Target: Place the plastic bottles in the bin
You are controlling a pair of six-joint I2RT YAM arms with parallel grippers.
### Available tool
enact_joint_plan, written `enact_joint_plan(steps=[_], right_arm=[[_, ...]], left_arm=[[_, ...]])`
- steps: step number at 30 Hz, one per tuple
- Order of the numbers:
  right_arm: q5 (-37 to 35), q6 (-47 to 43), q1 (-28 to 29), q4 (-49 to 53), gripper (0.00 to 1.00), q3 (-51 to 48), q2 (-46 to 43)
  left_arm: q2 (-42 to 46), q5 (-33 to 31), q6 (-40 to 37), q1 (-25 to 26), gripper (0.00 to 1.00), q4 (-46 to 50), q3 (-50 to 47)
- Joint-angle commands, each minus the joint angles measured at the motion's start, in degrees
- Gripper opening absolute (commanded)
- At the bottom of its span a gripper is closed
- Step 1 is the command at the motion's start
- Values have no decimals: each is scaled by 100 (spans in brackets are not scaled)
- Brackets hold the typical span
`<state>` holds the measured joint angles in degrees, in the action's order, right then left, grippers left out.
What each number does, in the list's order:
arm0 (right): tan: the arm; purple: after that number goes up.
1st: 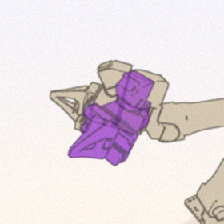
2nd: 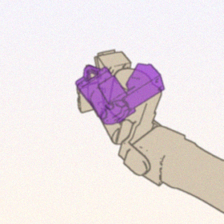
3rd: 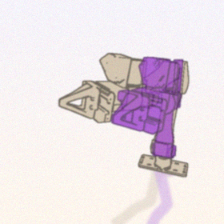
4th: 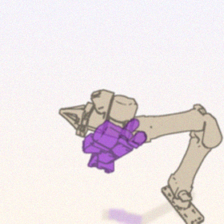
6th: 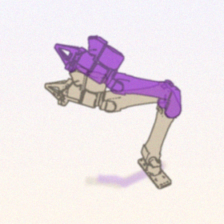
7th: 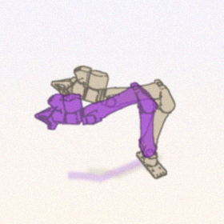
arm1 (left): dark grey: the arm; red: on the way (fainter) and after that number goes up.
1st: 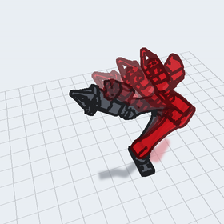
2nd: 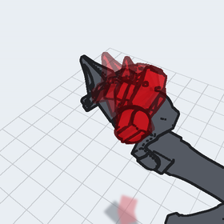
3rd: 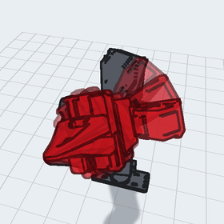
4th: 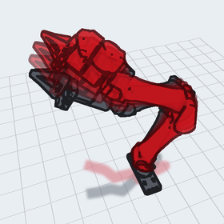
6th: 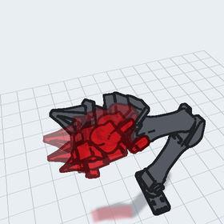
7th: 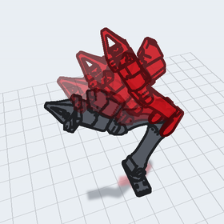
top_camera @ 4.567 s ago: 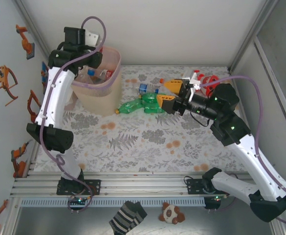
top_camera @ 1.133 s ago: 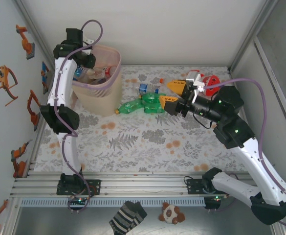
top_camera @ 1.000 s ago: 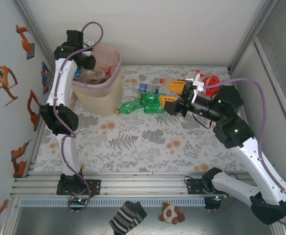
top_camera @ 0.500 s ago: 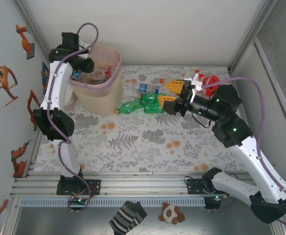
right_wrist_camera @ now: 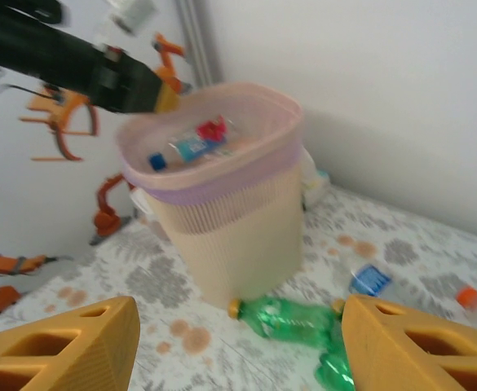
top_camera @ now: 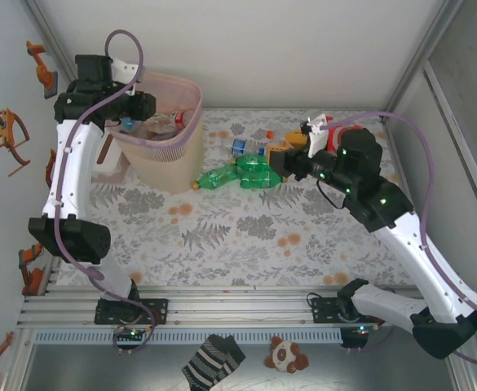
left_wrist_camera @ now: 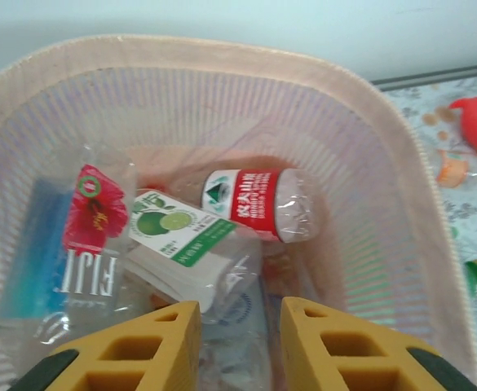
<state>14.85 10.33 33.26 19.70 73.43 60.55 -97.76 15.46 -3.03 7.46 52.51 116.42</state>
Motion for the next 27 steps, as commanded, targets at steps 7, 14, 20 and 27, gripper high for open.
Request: enact_joint_plan(steps=[7,14,20,27], right_arm=[[-1184,327,-37,1027,66,515,731],[-852,-3,-153,1219,65,581,1285],[-152,-1872,-179,1788,64,857,1948],[18,-4205,-170,3352,65,1932,3325]], left_arm=[[1314,1128,894,27,34,-1105,-1477],[2152,1415,1263,84,35,-1653,-2500],[2541,1350,1300,115,35,-1695,-2943],[2852,1301,1377,130,35,-1767,-3303]])
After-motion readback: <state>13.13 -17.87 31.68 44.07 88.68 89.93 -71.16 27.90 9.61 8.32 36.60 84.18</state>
